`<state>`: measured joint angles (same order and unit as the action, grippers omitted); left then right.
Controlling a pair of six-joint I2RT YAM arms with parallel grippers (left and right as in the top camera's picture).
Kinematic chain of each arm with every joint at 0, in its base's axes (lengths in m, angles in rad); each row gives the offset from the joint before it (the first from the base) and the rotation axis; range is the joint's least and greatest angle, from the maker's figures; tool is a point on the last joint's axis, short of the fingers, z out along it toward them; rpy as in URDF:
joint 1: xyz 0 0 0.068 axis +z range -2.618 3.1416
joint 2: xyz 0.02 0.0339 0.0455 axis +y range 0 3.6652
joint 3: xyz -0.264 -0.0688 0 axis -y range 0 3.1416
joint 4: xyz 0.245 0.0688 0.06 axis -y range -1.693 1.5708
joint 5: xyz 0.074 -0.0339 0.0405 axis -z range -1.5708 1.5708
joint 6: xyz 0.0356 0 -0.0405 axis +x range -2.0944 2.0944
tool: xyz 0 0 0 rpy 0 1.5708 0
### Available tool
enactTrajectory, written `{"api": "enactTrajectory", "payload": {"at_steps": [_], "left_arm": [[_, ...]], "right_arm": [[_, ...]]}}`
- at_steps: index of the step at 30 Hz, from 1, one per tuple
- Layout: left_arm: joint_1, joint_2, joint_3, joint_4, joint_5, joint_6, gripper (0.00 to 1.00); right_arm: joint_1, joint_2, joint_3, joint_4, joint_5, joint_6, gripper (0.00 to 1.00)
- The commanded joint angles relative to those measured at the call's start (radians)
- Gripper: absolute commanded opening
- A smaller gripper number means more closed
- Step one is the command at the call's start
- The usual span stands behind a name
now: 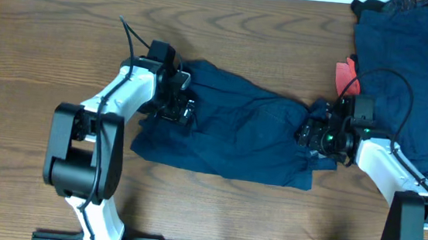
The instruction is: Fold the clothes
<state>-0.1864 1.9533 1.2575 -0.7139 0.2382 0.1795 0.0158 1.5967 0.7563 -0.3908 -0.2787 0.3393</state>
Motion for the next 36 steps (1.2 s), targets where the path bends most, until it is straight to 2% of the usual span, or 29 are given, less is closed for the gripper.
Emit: {"api": "enactTrajectory", "payload": {"at_steps": [1,7,12,16,18,19,26,36], "left_arm": [[-0.003,0.051,0.010,0.015,0.012,-0.043,0.98],[0.005,0.092,0.010,0.028,0.011,-0.182,0.97],[0.027,0.092,0.010,0.027,0.012,-0.273,0.97],[0.053,0.092,0.010,0.019,0.012,-0.321,0.97],[0.063,0.092,0.010,0.019,0.012,-0.328,0.96],[0.066,0.092,0.010,0.020,0.012,-0.328,0.96],[0.070,0.092,0.010,0.019,0.012,-0.334,0.95],[0.070,0.057,0.010,-0.035,0.016,-0.369,0.90]], "right_arm": [[-0.002,0.022,-0.048,0.045,-0.044,0.042,0.82],[-0.001,0.098,-0.067,0.135,-0.085,0.042,0.72],[0.005,0.197,-0.066,0.237,-0.160,0.042,0.59],[0.005,0.229,-0.066,0.240,-0.131,0.042,0.21],[-0.005,0.226,-0.062,0.228,-0.106,0.041,0.05],[-0.014,0.224,-0.056,0.217,-0.101,0.038,0.01],[-0.102,0.189,0.058,0.075,-0.152,-0.090,0.01],[-0.168,0.168,0.458,-0.402,-0.140,-0.335,0.01]]}}
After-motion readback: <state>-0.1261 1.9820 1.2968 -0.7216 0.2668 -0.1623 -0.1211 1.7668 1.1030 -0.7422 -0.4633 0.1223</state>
